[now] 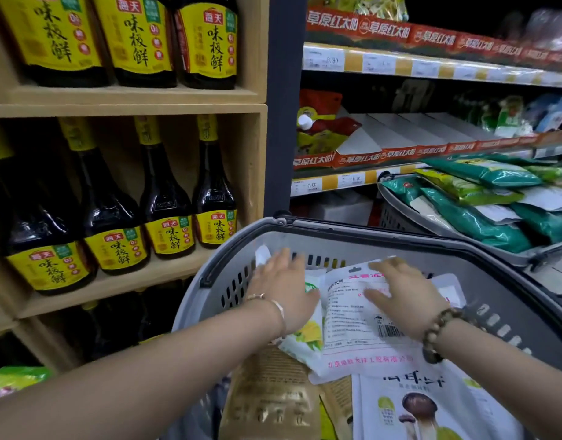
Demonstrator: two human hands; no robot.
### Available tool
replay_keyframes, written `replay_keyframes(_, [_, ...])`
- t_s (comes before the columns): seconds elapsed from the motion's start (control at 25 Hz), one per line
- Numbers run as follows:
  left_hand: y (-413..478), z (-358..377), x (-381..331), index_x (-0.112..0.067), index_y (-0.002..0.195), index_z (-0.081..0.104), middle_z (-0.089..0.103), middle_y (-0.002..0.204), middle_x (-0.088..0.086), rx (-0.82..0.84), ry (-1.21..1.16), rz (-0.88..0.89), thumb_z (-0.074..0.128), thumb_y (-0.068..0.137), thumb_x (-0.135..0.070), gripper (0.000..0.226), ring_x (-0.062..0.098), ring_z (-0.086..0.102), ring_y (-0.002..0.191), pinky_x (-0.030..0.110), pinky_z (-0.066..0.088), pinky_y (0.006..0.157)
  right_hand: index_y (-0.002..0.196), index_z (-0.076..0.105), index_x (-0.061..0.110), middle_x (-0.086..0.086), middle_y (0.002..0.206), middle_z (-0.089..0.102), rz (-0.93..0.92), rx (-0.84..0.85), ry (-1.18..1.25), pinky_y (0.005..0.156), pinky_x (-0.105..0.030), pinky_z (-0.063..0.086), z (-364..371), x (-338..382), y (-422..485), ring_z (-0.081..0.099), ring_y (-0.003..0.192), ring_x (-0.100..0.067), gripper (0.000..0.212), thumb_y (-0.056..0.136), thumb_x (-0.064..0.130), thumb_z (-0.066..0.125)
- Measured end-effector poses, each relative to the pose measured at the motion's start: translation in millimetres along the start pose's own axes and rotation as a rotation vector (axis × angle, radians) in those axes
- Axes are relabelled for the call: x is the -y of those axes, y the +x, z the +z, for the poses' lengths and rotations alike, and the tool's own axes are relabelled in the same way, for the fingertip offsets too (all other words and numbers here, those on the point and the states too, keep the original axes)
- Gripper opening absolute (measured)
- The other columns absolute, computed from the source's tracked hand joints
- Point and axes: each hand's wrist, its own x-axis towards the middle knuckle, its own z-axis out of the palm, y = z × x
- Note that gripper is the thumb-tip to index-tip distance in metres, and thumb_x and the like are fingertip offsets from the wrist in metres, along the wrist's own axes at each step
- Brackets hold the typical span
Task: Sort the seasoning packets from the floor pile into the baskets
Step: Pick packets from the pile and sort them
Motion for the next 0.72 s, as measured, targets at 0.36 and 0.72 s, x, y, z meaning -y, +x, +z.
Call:
replay_keyframes(0.36, [24, 58, -9, -0.023, 0.149, -0.008, -0.019, 0.156, 0.010, 0.357, 0.116, -0.104, 0.025, 0.093, -0.056, 0.072, 0.031, -0.009, 0.144, 0.053, 0.006, 0.114, 0.146, -0.012, 0.036, 0.000, 0.156, -0.017, -0.085, 0.316, -0.179, 0.114, -0.044, -0.007, 64, -4, 7, -0.015, 0.143, -0.020, 0.063, 0.092, 0.061, 0.008])
replay_keyframes(0.72, [26, 57, -15, -0.022, 0.149, -0.009, -0.022, 0.155, 0.010, 0.412, 0.149, -0.125, 0.023, 0.095, -0.053, 0.069, 0.031, -0.013, 0.144, 0.055, 0.000, 0.114, 0.146, -0.011, 0.037, 0.000, 0.156, -0.016, -0.081, 0.324, -0.168, 0.114, -0.043, -0.006, 68, -2, 7, -0.012, 0.144, -0.020, 0.062, 0.092, 0.061, 0.005])
